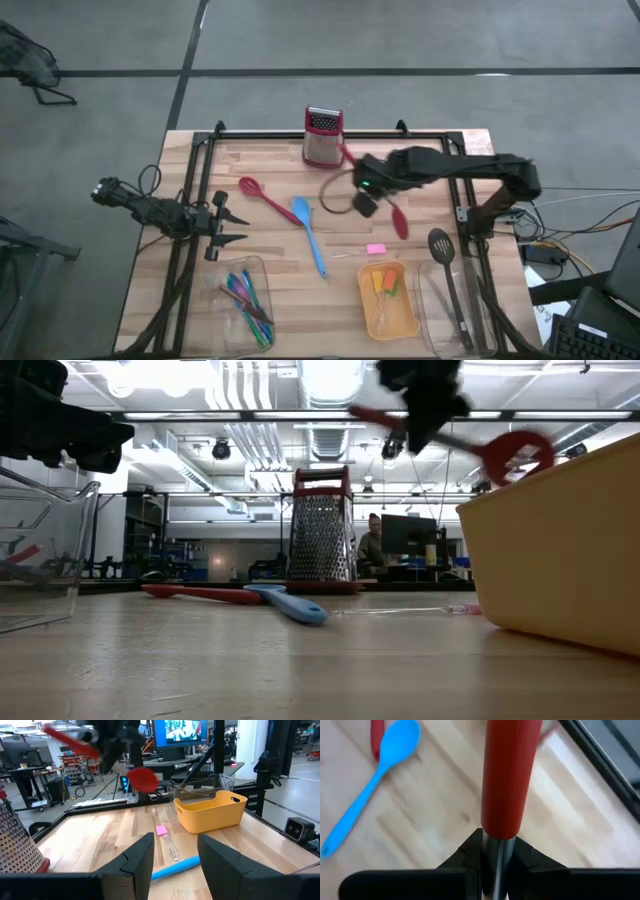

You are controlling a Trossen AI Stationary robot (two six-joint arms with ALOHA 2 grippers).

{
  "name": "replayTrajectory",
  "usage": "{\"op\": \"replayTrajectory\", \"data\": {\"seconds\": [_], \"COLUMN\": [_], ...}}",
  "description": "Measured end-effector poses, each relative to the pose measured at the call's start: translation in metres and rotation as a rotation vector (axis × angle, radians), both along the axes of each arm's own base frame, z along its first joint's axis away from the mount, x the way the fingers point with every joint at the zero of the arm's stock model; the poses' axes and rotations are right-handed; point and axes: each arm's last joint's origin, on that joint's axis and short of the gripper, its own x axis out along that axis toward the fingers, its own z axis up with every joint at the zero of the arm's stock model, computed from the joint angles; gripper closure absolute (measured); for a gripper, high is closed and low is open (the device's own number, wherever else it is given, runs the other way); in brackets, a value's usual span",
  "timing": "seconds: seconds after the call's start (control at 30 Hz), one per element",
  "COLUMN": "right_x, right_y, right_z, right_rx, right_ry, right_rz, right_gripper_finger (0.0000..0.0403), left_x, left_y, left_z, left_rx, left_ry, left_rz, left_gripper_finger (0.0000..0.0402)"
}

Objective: Pick & Place Kitchen Items
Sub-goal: Put the right red serving spoon into the right transparent bin

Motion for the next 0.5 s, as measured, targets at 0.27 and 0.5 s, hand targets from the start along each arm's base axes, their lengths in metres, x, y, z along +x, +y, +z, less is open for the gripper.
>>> {"op": "replayTrajectory", "data": {"seconds": [0.27,0.5], "right_x": [-0.071,-0.118], "right_y": [0.057,0.112], "right_z": [0.039,0.028], "right_rx": [0.119,0.158], "right_ry": [-0.035,-0.059], "right_rz": [-0.125,-0.161], "right_gripper_finger": [0.036,0.0362], "left_x": [0.0,0.0], "left_y": [0.0,0.0], "left_z": [0.0,0.0], "left_rx": [0.0,0.0], "left_ry": [0.0,0.0], "left_rz": [0.0,0.0], "left_gripper_finger": [0.0243,0.0243]}}
